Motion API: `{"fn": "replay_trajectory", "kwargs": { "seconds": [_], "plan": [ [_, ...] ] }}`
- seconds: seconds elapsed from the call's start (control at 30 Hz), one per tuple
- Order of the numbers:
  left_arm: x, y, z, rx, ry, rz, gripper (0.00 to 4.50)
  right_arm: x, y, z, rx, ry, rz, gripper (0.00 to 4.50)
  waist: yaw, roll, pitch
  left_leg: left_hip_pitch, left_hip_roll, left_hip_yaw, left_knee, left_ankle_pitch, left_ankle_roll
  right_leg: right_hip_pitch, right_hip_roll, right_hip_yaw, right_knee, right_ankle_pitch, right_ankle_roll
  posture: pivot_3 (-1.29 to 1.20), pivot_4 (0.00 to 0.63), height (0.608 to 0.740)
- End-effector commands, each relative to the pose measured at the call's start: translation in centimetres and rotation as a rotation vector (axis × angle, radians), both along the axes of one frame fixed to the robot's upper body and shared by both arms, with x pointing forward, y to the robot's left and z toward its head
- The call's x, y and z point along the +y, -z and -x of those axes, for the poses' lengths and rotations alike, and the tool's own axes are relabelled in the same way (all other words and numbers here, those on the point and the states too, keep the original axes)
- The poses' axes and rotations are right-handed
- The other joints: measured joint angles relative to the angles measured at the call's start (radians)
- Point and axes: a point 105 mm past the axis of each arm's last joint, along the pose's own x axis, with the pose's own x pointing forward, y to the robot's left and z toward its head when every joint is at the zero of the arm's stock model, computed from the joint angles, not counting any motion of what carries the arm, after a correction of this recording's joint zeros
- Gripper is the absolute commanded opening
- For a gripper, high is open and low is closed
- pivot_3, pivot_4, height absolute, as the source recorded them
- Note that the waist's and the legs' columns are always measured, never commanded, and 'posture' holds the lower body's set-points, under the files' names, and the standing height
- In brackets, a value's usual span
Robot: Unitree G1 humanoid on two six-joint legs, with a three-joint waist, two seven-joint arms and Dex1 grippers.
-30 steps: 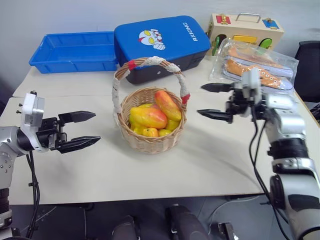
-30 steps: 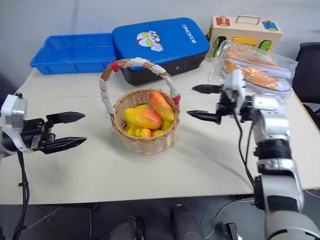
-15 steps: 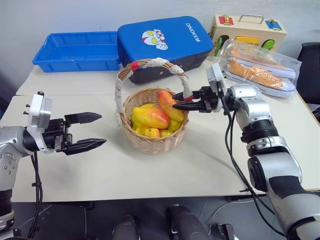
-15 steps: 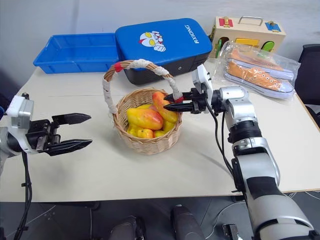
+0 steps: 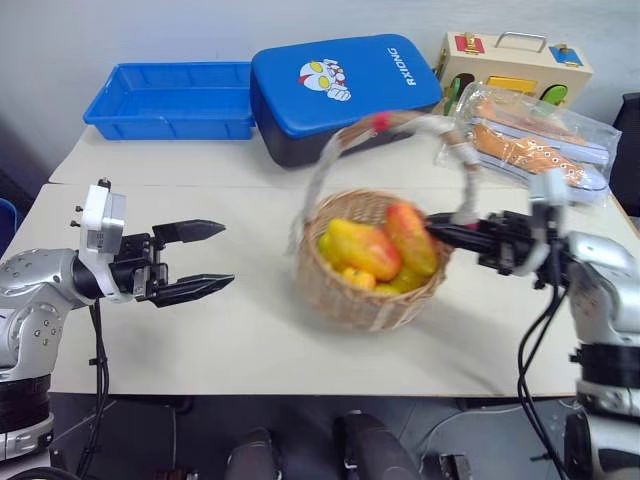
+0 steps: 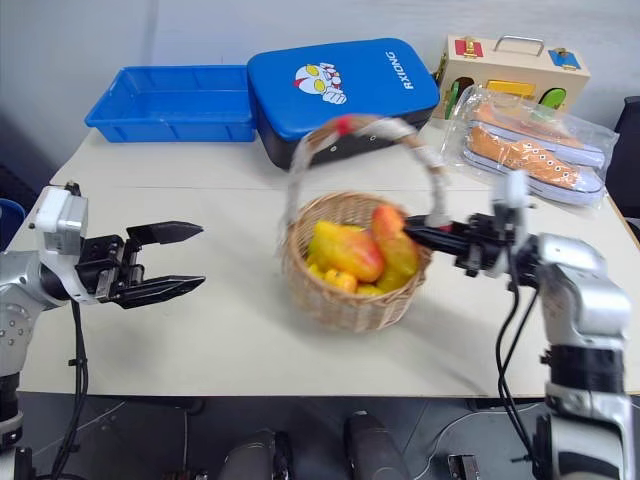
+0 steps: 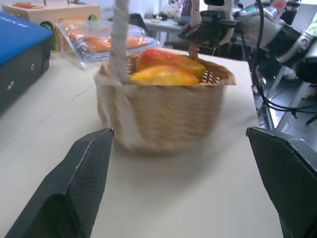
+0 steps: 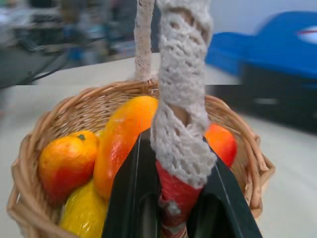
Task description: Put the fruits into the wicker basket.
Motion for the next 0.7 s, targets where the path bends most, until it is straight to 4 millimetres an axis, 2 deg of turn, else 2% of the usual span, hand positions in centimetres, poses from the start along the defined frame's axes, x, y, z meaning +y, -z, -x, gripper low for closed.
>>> {"fn": "replay_trajectory", "kwargs": {
  "seconds": [0.03, 0.13, 0.23, 0.4, 0.53, 0.7],
  "plan": [
    [-0.7, -0.7, -0.7, -0.039, 0.04, -0.009, 4.5, -4.1, -2.9, 1.1, -0.135, 0.281, 0.002, 0.19, -0.006, 0.0, 0.0, 0.0, 0.0, 0.001, 0.0, 0.001, 0.001, 0.0, 0.0, 0.001, 0.0, 0.0, 0.0, 0.0, 0.15, 0.74],
    [-1.3, -1.0, -1.5, -0.05, 0.074, -0.014, 4.5, -7.3, -2.5, 1.0, -0.127, 0.469, -0.034, 0.19, -0.014, 0.0, 0.0, 0.002, 0.0, 0.002, 0.0, 0.001, 0.001, 0.001, 0.001, 0.002, 0.0, 0.0, 0.0, 0.0, 0.15, 0.74],
    [-1.9, -1.3, -2.2, -0.064, 0.11, -0.019, 4.5, -8.9, -0.5, 0.7, -0.074, 0.556, -0.022, 0.19, -0.016, 0.0, 0.0, 0.002, 0.0, 0.002, -0.002, 0.001, 0.0, 0.0, 0.002, 0.002, 0.001, 0.0, 0.0, 0.0, 0.15, 0.74],
    [-2.3, -1.5, -2.6, -0.075, 0.14, -0.029, 4.5, -10.5, 1.2, -0.5, -0.031, 0.634, -0.024, 0.19, -0.016, 0.0, 0.0, 0.002, 0.0, 0.003, -0.003, 0.001, -0.001, -0.001, 0.002, 0.003, 0.0, 0.0, 0.0, 0.0, 0.15, 0.74],
    [-2.1, -1.6, -2.6, -0.085, 0.136, -0.037, 4.5, -10.3, 1.8, -0.9, 0.017, 0.608, -0.058, 0.19, -0.014, 0.0, 0.0, 0.003, 0.001, 0.003, -0.002, 0.002, -0.001, 0.0, 0.002, 0.003, 0.001, 0.0, 0.0, 0.0, 0.15, 0.74],
    [-1.4, -1.2, -2.4, -0.073, 0.113, -0.047, 4.5, -10.8, 1.9, 0.1, -0.011, 0.613, 0.013, 1.8, -0.009, 0.0, 0.0, 0.002, 0.0, 0.003, -0.002, 0.001, 0.0, 0.0, 0.002, 0.003, 0.0, 0.0, 0.0, 0.0, 0.15, 0.74]
  ]
}}
